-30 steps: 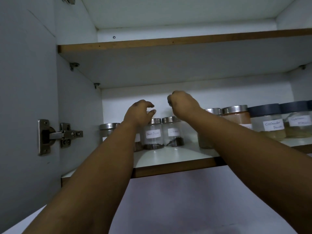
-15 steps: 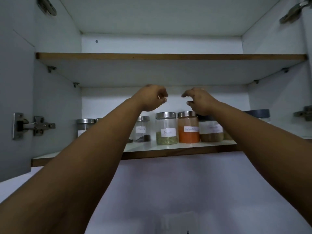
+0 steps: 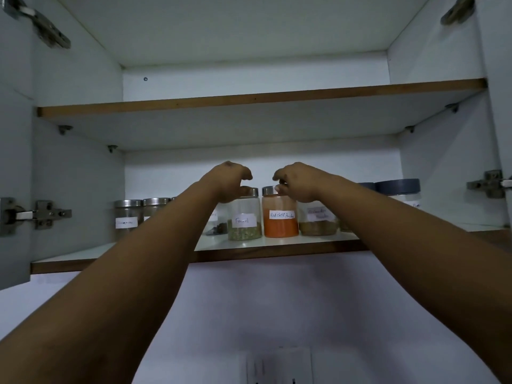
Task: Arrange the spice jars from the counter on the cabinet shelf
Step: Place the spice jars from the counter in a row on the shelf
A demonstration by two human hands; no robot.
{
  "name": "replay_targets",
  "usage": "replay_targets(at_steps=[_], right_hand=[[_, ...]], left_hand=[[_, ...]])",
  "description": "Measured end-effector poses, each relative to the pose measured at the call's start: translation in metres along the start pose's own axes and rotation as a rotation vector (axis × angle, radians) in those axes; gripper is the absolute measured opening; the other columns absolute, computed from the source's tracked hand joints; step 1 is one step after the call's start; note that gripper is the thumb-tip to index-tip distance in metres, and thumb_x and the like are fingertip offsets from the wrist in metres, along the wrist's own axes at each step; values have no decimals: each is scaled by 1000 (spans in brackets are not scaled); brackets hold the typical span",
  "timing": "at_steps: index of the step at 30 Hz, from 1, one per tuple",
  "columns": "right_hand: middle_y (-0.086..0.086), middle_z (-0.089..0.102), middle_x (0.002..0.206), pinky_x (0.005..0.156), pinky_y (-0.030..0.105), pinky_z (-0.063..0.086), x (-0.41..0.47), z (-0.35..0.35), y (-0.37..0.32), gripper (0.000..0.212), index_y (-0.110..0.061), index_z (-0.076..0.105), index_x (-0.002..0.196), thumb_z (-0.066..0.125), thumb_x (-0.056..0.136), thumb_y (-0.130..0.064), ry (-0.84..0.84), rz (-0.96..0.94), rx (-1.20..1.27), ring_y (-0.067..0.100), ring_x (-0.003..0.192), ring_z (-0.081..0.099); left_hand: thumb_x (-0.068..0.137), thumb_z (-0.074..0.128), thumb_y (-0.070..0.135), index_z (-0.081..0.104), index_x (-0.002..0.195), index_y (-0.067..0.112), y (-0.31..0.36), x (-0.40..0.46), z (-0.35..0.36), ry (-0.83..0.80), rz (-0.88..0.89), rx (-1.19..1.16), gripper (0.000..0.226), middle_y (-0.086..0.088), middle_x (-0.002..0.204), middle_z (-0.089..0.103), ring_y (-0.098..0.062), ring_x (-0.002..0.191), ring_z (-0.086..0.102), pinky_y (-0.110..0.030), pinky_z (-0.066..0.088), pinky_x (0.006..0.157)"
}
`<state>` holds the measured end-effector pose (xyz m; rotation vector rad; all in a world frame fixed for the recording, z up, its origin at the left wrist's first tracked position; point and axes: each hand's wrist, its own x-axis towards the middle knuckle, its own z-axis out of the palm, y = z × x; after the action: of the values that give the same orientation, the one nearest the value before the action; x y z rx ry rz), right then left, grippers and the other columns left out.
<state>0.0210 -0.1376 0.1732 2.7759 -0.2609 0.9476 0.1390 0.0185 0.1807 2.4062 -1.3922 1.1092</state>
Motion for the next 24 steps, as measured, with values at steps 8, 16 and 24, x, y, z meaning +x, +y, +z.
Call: replay_targets(at_steps=[8,16,24], right_hand=[[8,65,122,93,30,50,13,-7,-4,28,-12,69,118,59,92,-6,22,10,-21,22,106,62],[10,70,115,92,33,53,39,11,-16,25,-5,72,113,62,90,-4,38,43,-88,23,104,64],[11,67,117,94,34,53,82,39,-21,29,-5,68,117,64,89,-2,-27,104,-182,24,106,64]], left_hand=[[90,67,23,74,109,11,-8,7,2,-12,-11,-81,24,-6,108,73,-18,97,66,-32,52,89],[89,69,20,74,109,12,-26,31,13,-96,22,-76,22,-4,111,73,-17,101,65,-30,49,91],[89,70,24,73,111,13,-47,59,53,-81,-23,-94,25,-3,113,72,-18,107,62,-30,47,93]])
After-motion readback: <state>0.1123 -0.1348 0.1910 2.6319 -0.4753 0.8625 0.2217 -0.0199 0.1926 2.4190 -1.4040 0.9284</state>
